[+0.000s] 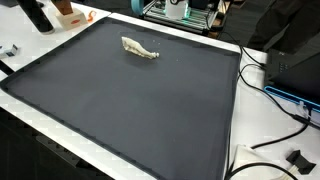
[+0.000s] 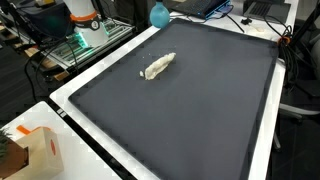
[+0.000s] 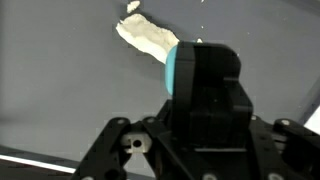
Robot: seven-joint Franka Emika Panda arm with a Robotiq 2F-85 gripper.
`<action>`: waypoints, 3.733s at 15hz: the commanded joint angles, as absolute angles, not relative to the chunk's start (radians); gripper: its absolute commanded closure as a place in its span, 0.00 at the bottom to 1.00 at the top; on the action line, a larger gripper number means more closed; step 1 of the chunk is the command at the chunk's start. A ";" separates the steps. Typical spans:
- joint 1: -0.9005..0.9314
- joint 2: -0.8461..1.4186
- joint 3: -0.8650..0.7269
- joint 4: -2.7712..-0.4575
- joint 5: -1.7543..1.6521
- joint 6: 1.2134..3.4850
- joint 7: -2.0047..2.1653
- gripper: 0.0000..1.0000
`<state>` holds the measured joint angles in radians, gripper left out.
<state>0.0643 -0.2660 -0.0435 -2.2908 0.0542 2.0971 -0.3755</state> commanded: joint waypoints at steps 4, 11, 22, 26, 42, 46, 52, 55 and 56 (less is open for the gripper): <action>0.091 -0.238 -0.167 -2.426 0.486 2.307 -0.816 0.75; 0.038 -0.214 -0.209 -2.512 1.035 2.224 -1.184 0.75; -0.102 -0.121 -0.180 -2.623 1.490 2.173 -1.179 0.75; -0.114 -0.102 -0.163 -2.658 1.586 2.248 -1.160 0.75; -0.125 -0.033 -0.152 -2.703 1.800 2.312 -1.140 0.75; -0.125 0.006 -0.151 -2.695 1.832 2.303 -1.140 0.75; -0.120 0.057 -0.153 -2.690 1.817 2.310 -1.156 0.75; -0.127 0.102 -0.163 -2.684 1.808 2.303 -1.186 0.75; -0.130 0.117 -0.168 -2.682 1.811 2.300 -1.206 0.75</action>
<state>-0.1095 0.0522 -0.1578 -2.6873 1.7997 2.3145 -1.1404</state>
